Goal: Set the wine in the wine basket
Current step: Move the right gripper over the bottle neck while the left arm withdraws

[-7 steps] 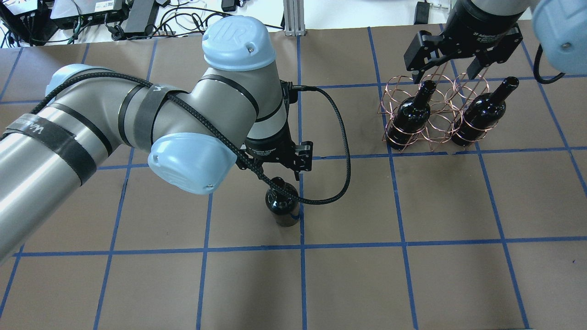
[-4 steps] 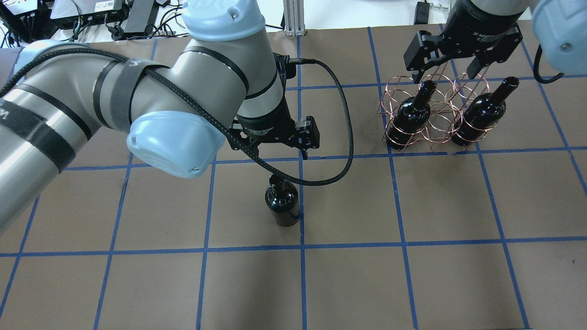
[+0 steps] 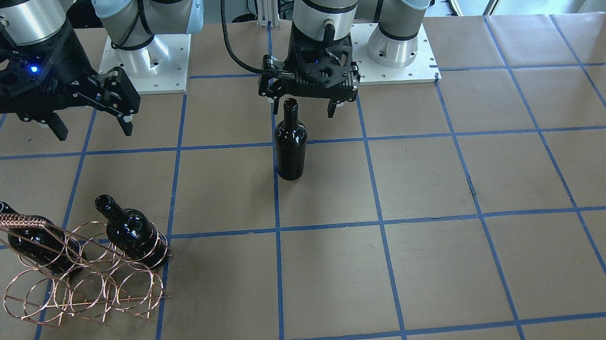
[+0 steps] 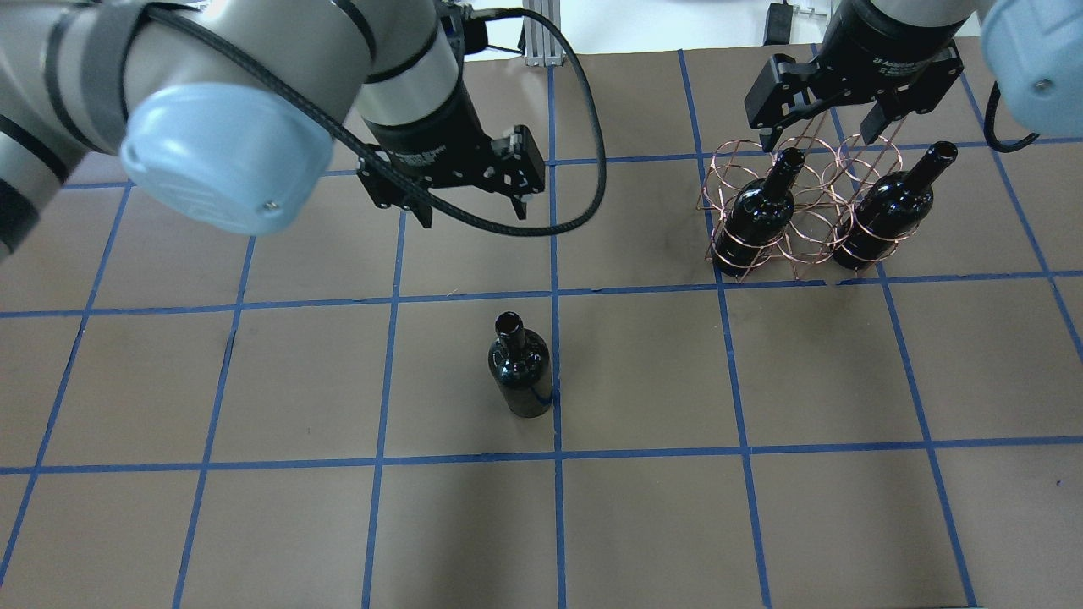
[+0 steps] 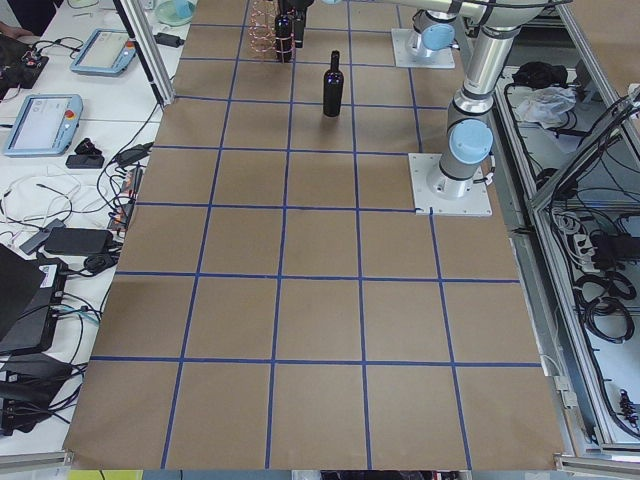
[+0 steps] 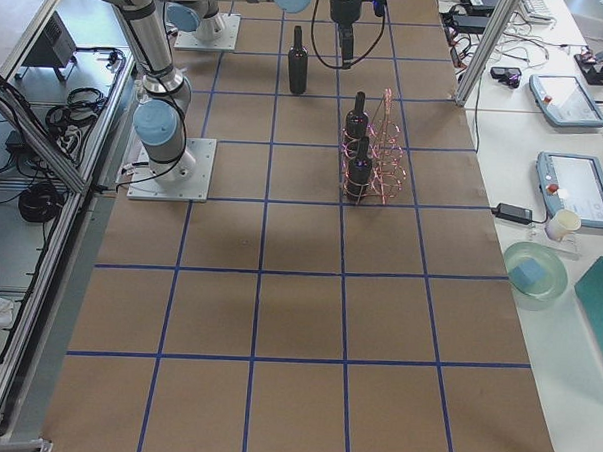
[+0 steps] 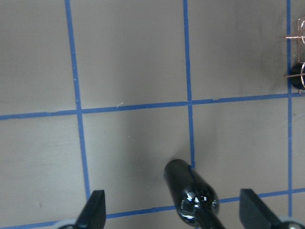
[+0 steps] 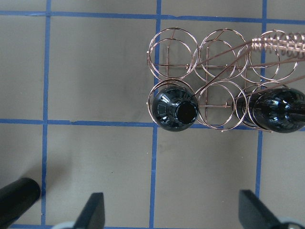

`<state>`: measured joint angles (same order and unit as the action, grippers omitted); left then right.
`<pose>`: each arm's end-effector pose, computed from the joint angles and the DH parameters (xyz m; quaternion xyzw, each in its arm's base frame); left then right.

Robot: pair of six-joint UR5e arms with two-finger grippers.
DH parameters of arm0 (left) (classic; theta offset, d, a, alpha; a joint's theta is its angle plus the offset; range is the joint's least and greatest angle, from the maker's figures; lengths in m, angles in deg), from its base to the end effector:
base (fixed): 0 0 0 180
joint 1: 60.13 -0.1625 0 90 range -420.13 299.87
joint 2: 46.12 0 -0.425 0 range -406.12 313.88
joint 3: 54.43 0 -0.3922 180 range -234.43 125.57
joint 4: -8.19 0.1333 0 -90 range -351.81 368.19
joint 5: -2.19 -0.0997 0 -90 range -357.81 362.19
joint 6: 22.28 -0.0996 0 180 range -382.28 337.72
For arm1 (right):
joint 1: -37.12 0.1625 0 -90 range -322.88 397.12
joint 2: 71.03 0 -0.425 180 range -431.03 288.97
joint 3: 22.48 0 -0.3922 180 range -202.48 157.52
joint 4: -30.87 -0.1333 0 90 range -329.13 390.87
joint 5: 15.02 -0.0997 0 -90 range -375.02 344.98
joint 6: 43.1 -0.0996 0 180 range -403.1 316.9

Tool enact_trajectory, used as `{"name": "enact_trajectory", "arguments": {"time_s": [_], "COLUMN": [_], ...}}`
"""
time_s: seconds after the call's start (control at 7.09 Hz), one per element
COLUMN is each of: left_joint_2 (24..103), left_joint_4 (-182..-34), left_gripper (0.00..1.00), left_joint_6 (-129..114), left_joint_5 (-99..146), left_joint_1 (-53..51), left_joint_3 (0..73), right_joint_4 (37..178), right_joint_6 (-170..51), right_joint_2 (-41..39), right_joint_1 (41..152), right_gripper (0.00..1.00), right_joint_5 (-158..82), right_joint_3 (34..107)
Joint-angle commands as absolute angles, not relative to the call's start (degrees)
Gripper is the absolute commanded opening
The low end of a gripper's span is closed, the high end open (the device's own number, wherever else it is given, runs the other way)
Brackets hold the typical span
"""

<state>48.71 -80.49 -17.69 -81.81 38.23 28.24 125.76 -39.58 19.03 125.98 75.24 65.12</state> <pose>-0.2198 -0.5071 0.5109 -0.0346 -0.9975 0.0272 0.0557 0.1228 -0.5056 0.5183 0.0206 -0.9977 0.0640 0.0049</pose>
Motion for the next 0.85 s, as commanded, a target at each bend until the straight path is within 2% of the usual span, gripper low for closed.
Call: {"name": "enact_trajectory", "arguments": {"time_s": [0.0, 0.28, 0.71], "left_joint_2": [47.41, 46.44, 44.42], "left_joint_4": [-83.13, -84.61, -86.82], "left_gripper": [1.00, 1.00, 1.00], "left_joint_6": [-32.40, -35.54, -34.59], "left_joint_5": [-85.84, -87.11, -87.29], "left_joint_1": [29.11, 25.14, 24.95], "left_joint_3": [27.40, 28.09, 28.45], "right_joint_4": [125.70, 125.70, 126.75], "right_joint_6": [-40.72, -45.28, -63.94], "right_joint_2": [18.28, 17.66, 15.64], "right_joint_1": [126.67, 129.12, 140.08], "right_gripper": [1.00, 1.00, 1.00], "right_joint_5": [75.15, 75.15, 75.24], "right_joint_3": [64.54, 64.79, 65.06]}}
